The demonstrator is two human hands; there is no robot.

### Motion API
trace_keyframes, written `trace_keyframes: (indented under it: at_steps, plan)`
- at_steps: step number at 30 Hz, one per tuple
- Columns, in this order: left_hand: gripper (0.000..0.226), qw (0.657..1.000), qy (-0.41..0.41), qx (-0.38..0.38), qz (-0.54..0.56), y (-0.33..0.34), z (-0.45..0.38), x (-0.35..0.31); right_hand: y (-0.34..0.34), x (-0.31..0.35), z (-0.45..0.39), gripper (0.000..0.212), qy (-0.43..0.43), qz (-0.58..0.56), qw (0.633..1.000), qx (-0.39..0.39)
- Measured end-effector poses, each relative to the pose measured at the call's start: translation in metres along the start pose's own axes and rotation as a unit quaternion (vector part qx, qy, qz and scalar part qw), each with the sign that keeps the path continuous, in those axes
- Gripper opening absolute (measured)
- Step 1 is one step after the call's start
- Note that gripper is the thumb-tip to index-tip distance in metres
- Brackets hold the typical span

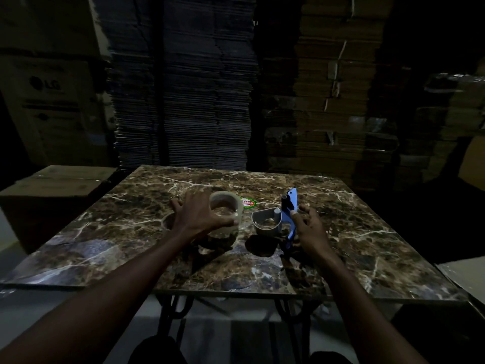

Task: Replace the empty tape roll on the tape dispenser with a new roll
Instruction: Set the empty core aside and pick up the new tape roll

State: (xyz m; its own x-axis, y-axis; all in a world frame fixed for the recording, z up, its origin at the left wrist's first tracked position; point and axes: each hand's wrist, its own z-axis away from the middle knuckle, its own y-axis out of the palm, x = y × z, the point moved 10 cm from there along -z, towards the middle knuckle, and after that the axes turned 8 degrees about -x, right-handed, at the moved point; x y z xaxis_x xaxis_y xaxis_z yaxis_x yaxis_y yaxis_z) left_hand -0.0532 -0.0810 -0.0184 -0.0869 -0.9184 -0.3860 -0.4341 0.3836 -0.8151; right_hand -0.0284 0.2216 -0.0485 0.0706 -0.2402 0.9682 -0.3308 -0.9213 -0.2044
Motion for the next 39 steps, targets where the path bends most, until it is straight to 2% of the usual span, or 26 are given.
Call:
trace_keyframes:
  at_steps: [4, 7, 10, 12, 18, 23, 28, 39]
  plan:
    - [0.114, 0.999, 0.016, -0.035, 0.028, -0.019, 0.003, -0.018, 0.0, 0.008, 0.003, 0.019, -0.009, -0.011, 1.0, 0.003]
    - [0.105, 0.996, 0.024, -0.072, 0.043, -0.032, 0.01, -0.029, 0.003, 0.009, 0.004, 0.02, -0.008, -0.024, 1.0, 0.009]
    - [0.107, 0.992, 0.049, -0.112, 0.041, -0.042, 0.02, -0.044, 0.004, 0.009, 0.005, 0.026, -0.003, -0.027, 1.0, 0.006]
    - [0.107, 0.989, 0.064, -0.124, 0.049, -0.042, 0.022, -0.05, 0.007, 0.008, 0.005, 0.035, 0.003, -0.023, 1.0, 0.006]
    - [0.111, 0.973, 0.124, -0.151, 0.121, -0.046, 0.039, -0.08, 0.01, 0.014, 0.009, 0.038, -0.025, -0.011, 1.0, 0.004]
    - [0.107, 0.97, 0.117, -0.153, 0.151, -0.037, 0.046, -0.09, 0.007, 0.025, 0.016, 0.043, -0.034, -0.013, 0.999, 0.013]
    - [0.111, 0.973, 0.124, -0.127, 0.148, -0.022, 0.043, -0.092, 0.002, 0.027, 0.017, 0.038, -0.047, -0.013, 0.999, 0.005]
    - [0.112, 0.969, 0.112, -0.141, 0.167, -0.019, 0.054, -0.096, 0.004, 0.027, 0.023, 0.035, -0.042, -0.016, 0.999, 0.003]
